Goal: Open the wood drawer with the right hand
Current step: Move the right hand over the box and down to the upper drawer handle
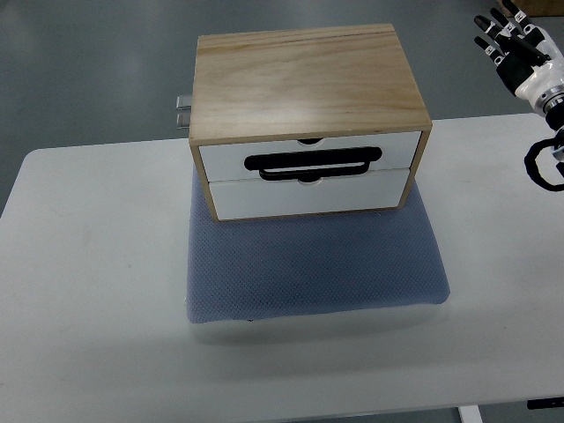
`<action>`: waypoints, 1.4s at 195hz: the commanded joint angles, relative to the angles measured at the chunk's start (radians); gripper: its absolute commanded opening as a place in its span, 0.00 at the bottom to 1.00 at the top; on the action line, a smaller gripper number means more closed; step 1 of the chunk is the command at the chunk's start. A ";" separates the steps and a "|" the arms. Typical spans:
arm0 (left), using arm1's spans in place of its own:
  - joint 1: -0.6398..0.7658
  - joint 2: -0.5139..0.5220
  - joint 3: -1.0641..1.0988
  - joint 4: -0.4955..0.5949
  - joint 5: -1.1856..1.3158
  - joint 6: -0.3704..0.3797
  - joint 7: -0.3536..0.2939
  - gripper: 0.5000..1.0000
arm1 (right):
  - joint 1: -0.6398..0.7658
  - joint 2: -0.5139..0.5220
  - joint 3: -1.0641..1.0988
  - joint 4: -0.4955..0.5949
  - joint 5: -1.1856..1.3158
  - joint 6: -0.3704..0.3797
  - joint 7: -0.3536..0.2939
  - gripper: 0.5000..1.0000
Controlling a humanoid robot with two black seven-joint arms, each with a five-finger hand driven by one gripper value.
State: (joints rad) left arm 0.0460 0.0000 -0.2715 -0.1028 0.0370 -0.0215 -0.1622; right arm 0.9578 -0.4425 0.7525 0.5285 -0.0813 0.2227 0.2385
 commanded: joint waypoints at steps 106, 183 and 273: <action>0.000 0.000 0.000 0.000 0.000 0.000 0.001 1.00 | 0.673 -0.260 -0.823 0.324 -0.296 0.164 -0.005 0.89; 0.000 0.000 0.000 0.000 0.000 0.000 0.001 1.00 | 0.993 -0.107 -1.111 0.493 -0.505 0.388 -0.033 0.89; 0.000 0.000 0.002 0.000 0.000 0.000 0.001 1.00 | 1.139 0.044 -1.306 0.640 -0.500 0.388 -0.036 0.89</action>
State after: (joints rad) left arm 0.0459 0.0000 -0.2715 -0.1028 0.0367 -0.0215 -0.1618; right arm 2.0924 -0.4125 -0.5460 1.1366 -0.5863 0.6109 0.2053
